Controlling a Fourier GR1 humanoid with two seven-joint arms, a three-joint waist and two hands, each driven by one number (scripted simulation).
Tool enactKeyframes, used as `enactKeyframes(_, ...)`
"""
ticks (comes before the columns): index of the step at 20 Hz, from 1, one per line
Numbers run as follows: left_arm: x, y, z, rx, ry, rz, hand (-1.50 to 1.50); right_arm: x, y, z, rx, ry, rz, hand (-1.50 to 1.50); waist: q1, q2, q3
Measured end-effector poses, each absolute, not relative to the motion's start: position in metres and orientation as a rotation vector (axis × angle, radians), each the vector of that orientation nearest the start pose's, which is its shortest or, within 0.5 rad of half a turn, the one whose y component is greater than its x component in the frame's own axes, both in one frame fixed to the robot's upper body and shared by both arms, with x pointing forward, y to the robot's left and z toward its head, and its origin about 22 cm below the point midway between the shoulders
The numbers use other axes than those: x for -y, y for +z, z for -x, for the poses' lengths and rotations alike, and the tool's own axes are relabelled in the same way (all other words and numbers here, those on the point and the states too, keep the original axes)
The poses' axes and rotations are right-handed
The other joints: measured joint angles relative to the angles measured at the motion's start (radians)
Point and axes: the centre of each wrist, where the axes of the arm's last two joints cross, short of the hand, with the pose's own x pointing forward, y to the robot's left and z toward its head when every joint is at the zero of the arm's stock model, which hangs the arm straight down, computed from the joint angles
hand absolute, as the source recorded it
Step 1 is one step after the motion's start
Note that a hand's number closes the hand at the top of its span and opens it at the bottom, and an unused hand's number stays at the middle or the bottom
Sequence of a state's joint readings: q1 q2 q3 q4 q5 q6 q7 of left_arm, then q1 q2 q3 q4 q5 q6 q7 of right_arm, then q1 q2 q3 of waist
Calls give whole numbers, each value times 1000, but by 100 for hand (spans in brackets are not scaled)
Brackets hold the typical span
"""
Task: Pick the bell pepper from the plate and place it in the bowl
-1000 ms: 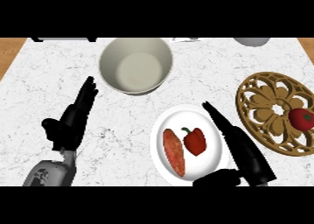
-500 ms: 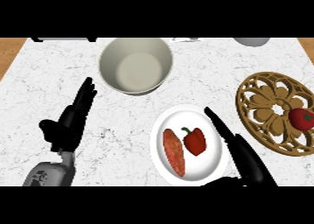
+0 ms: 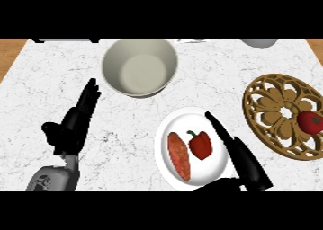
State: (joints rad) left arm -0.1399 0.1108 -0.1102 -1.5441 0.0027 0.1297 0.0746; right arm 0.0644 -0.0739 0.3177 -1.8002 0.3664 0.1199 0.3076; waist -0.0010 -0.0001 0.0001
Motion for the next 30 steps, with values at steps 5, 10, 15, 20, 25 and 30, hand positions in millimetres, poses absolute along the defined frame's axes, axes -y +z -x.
enactKeyframes(5, -212, 41, -266, 1594, -110, -63, 0, 173, 21, -224, 1411, 591, 113, -150, 2, 0, 0)
enactKeyframes(10, -219, 38, -266, 1589, -109, -65, 0, 176, 5, -227, 1389, 614, 197, -150, 2, 0, 0)
enactKeyframes(15, -220, 31, -267, 1590, -109, -62, 0, 169, -8, -232, 1347, 675, 279, -150, 1, 0, 0)
enactKeyframes(20, -219, 25, -269, 1594, -106, -59, 0, 166, -23, -238, 1332, 707, 258, 150, 1, 0, 0)
enactKeyframes(25, -221, 30, -274, 1596, -111, -63, 0, 162, -29, -244, 1382, 854, 256, 150, 1, -4, -3)
enactKeyframes(30, -219, 29, -269, 1594, -112, -68, 0, 156, -32, -243, 1432, 923, 247, 150, 0, -7, -5)
